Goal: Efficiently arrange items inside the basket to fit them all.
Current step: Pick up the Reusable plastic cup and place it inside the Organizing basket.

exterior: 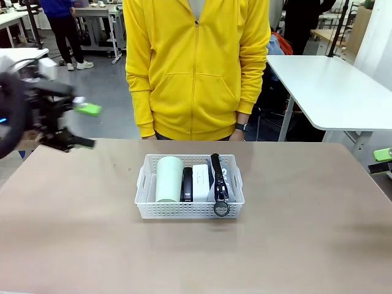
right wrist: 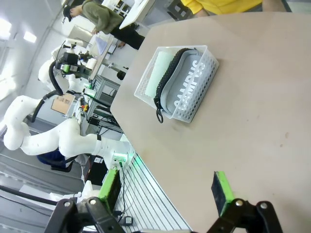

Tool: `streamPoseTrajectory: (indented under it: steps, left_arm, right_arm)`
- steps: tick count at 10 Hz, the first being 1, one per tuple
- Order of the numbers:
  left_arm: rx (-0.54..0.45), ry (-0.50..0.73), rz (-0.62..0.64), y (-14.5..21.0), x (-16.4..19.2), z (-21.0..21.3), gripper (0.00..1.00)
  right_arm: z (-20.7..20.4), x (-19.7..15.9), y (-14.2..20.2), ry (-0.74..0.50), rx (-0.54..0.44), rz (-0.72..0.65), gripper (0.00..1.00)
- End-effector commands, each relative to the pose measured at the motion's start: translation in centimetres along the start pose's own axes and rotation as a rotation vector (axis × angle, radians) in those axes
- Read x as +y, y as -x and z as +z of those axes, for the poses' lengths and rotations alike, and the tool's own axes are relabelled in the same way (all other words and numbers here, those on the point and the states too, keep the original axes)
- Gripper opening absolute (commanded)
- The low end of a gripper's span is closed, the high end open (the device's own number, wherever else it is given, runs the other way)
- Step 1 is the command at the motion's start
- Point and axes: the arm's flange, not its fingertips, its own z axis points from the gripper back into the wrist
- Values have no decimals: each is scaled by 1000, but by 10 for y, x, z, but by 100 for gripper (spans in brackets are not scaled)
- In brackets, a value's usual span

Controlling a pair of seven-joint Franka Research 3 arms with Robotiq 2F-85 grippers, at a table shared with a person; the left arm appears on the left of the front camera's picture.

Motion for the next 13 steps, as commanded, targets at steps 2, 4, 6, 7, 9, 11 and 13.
streamPoseTrajectory:
  steps: [2,4,6,7,9,11,13]
  left_arm:
    - [-42,183,-137,35,71,60,100]
    - [-122,211,-229,65,118,88,100]
    - [-107,280,-242,73,156,95,100]
    - [-71,312,-204,67,164,90,100]
    - [-151,236,-215,66,143,107,100]
    - [-151,236,-215,66,143,107,100]
    - [-151,236,-215,66,143,107,100]
  right_arm:
    - [1,4,-3,-12,-15,-17,100]
    - [1,4,-3,-12,-15,-17,100]
    - [1,4,-3,-12,-15,-17,100]
    - [1,4,-3,-12,-15,-17,100]
    - [1,4,-3,-12,-15,-17,100]
    - [1,4,-3,-12,-15,-17,100]
    - [1,4,-3,-12,-15,-17,100]
